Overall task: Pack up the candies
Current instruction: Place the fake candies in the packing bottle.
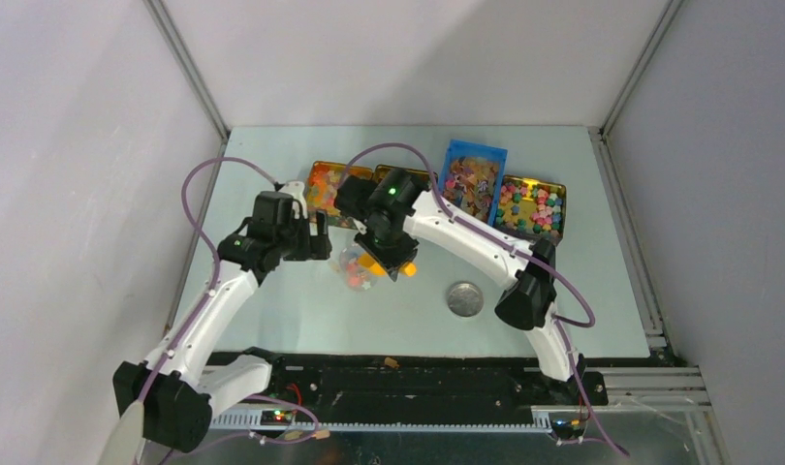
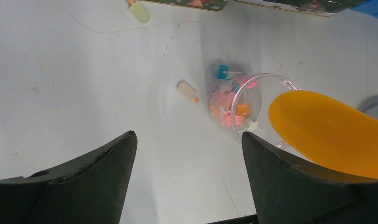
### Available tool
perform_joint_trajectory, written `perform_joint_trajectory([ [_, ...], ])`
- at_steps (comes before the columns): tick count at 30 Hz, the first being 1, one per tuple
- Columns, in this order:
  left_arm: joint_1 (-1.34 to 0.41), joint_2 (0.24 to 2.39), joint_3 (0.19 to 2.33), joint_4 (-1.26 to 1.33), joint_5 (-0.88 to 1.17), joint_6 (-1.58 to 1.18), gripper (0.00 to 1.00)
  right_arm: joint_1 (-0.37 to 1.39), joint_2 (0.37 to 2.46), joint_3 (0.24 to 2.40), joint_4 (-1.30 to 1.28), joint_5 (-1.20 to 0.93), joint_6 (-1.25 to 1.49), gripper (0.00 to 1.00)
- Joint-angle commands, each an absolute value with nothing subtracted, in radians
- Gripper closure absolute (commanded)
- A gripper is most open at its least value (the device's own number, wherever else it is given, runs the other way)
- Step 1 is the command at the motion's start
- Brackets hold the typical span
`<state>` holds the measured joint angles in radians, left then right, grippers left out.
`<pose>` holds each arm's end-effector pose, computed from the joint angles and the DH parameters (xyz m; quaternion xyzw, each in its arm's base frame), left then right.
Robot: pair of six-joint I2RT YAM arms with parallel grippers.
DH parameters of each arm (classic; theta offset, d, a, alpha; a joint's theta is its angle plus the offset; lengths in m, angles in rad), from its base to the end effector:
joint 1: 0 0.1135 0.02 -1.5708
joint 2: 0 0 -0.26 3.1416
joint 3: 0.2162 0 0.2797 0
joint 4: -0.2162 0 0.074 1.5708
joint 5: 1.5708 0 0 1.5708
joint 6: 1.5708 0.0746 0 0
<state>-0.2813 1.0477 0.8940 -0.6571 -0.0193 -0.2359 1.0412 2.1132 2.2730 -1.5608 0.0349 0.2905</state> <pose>0.2614 -0.0740 0.2485 0.0175 0.9285 -0.0862 0.3609 0.2243 0.3780 0.2925 -0.3638 0.9274 0.0387 0.0774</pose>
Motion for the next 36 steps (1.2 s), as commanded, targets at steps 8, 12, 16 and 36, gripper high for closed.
perform_joint_trajectory([
  [8, -0.294, 1.025, 0.908, -0.67, -0.033, -0.239, 0.1, 1.077, 2.145, 2.283, -1.603, 0.103, 0.271, 1.0],
  [12, -0.294, 1.02, 0.908, -0.67, -0.035, -0.24, 0.1, 1.078, 2.135, 2.278, -1.598, 0.122, 0.271, 1.0],
  [16, -0.295, 1.02, 0.905, -0.671, -0.035, -0.241, 0.1, 1.079, 2.118, 2.28, -1.579, 0.139, 0.268, 1.0],
  [36, -0.292, 0.938, 0.893, -0.596, 0.104, -0.351, 0.07, 1.078, 1.733, 1.803, -1.138, 0.171, 0.275, 1.0],
])
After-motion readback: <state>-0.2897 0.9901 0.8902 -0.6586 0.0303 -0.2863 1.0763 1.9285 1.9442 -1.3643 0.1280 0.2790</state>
